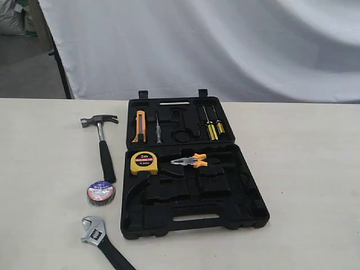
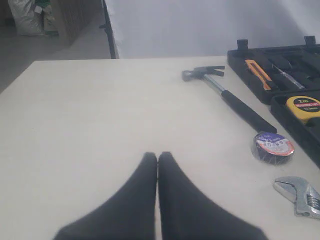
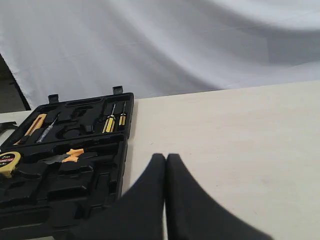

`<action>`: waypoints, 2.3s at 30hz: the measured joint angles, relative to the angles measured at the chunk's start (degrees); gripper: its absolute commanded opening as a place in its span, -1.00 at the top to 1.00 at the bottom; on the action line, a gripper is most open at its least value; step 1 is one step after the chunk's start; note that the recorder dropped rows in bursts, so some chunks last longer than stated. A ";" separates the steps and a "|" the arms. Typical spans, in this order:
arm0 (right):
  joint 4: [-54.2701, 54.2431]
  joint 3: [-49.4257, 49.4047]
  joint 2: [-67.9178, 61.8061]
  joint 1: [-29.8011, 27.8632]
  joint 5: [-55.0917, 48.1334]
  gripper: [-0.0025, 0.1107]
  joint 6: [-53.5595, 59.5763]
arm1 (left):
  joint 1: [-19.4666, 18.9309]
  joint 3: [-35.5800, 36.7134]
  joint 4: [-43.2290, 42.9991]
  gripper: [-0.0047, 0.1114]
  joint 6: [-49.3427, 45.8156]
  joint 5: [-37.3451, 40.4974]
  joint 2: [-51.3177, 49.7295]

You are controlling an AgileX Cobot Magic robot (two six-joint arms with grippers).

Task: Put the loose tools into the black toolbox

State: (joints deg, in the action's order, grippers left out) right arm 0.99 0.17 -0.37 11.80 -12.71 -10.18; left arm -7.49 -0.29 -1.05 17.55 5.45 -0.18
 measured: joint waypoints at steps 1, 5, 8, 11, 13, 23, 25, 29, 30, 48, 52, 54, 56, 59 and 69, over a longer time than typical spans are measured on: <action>0.00 0.00 0.00 0.00 0.00 0.96 0.00 | 0.00 0.00 0.00 0.91 0.00 0.00 0.00; 0.00 0.00 0.00 0.00 0.00 0.96 0.00 | 0.00 0.00 0.00 0.91 0.00 0.00 0.00; 0.00 0.00 0.00 0.00 0.00 0.96 0.00 | 0.00 0.00 0.00 0.91 0.00 0.00 0.00; 0.00 0.00 0.00 0.00 0.00 0.96 0.00 | 0.00 0.00 0.00 0.91 0.00 0.00 0.00; 0.00 0.00 0.00 0.00 0.00 0.96 0.00 | 0.00 0.00 0.00 0.91 0.00 0.00 0.00; 0.00 0.00 0.00 0.00 0.00 0.96 0.00 | 0.00 0.00 0.00 0.91 0.00 0.00 0.00; 0.00 0.00 0.00 0.00 0.00 0.96 0.00 | 0.00 0.00 0.00 0.91 0.00 0.00 0.00; 0.00 0.00 0.00 0.00 0.00 0.96 0.00 | 0.00 0.00 0.00 0.91 0.00 0.00 0.00; 0.00 0.00 0.00 0.00 0.00 0.96 0.00 | 0.00 0.00 0.00 0.91 0.00 0.00 0.00; -6.50 0.00 0.00 0.00 16.20 0.96 -4.56 | 0.00 0.00 0.00 0.91 0.00 0.00 0.00; -12.79 0.00 0.00 0.00 25.92 0.96 -8.09 | 0.00 0.00 0.00 0.91 0.00 0.00 0.00; -13.80 0.00 0.00 0.00 29.08 0.96 -8.33 | 0.00 0.00 0.00 0.91 0.00 0.00 0.00; -14.14 0.00 0.00 0.00 31.37 0.96 -8.61 | 0.00 0.00 0.00 0.91 0.00 0.00 0.00; -14.81 0.00 0.00 0.00 32.41 0.96 -8.61 | 0.00 0.00 0.00 0.91 0.00 0.00 0.00; 7.50 0.00 -1.62 2.36 31.39 0.96 -20.30 | 0.00 0.00 0.00 0.91 0.00 0.00 0.00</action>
State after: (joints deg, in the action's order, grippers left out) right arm 8.49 0.17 -1.99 14.16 18.68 -30.48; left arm -7.49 -0.29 -1.05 17.55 5.45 -0.18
